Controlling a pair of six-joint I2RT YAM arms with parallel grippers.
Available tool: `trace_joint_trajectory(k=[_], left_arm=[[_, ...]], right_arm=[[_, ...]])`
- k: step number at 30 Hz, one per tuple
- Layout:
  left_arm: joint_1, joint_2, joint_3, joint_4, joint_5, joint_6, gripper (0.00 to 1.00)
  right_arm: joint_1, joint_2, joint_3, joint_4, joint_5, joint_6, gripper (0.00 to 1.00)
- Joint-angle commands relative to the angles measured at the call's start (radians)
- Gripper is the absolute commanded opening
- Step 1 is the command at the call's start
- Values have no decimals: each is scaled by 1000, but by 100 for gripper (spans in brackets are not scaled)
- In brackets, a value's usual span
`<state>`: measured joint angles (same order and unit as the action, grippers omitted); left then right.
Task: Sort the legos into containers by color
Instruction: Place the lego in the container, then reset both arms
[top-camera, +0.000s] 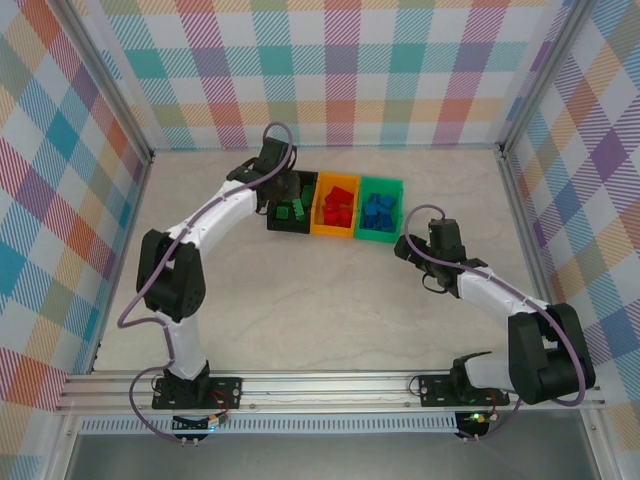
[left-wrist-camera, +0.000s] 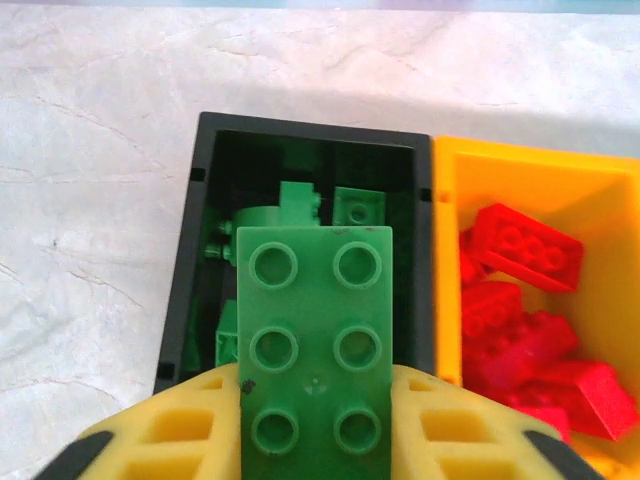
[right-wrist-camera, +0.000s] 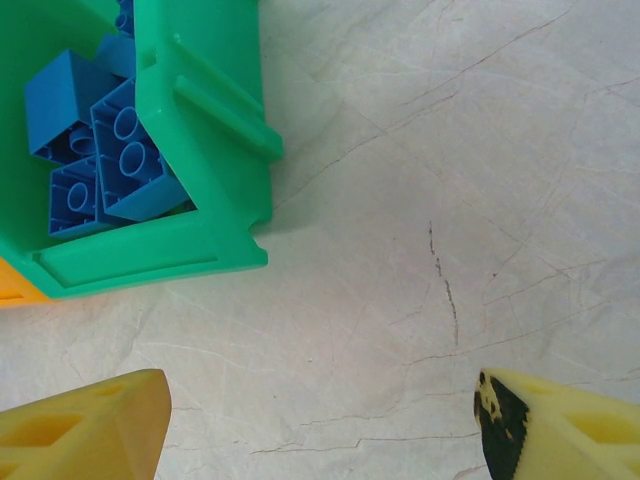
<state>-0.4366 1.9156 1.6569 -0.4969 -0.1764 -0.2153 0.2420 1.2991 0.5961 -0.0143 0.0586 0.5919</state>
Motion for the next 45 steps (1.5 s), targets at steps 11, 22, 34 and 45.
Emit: trace_joint_trajectory(k=[11, 22, 34, 45], left_arm=[[16, -127, -170, 118, 68, -77, 64], [22, -516, -621, 328, -100, -109, 64], [128, -764, -907, 386, -323, -184, 79], [209, -779, -1204, 847, -427, 7, 99]], right_arm=[[-4, 16, -14, 34, -21, 16, 80], [-4, 19, 3, 27, 1, -30, 80], [-5, -120, 73, -76, 114, -174, 81], [-45, -142, -96, 393, 506, -459, 99]])
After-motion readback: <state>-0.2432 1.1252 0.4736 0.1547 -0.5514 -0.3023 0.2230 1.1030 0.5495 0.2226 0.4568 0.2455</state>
